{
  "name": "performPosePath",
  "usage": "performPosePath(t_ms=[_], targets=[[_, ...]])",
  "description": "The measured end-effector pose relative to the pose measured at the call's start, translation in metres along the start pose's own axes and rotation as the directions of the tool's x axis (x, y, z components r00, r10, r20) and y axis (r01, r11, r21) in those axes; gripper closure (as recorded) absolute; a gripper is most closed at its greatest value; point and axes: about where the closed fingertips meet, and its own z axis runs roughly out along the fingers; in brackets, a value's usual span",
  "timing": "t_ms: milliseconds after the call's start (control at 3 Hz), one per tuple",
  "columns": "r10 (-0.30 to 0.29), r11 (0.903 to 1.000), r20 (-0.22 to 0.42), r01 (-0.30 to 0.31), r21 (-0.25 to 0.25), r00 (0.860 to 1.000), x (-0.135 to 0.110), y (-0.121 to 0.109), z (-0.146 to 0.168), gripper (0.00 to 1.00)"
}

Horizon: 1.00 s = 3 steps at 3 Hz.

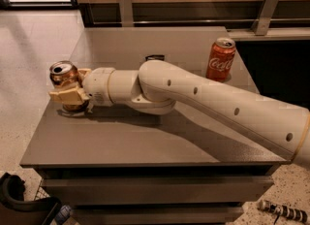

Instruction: Pick orange can

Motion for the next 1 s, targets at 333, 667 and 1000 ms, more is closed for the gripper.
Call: performPosePath(t_ms=[333,667,1000], targets=[[0.0,1.0,0.0,0.0,-0.001,1.0,0.0,0.001,0.0,1.0],[-0.005,0.9996,-0.004,0.005,-0.029,1.0,-0.024,0.003,0.004,1.0],[-0.037,0.9979,-0.01,0.036,-0.053,0.999,-0.07,0.006,0.008,1.0]])
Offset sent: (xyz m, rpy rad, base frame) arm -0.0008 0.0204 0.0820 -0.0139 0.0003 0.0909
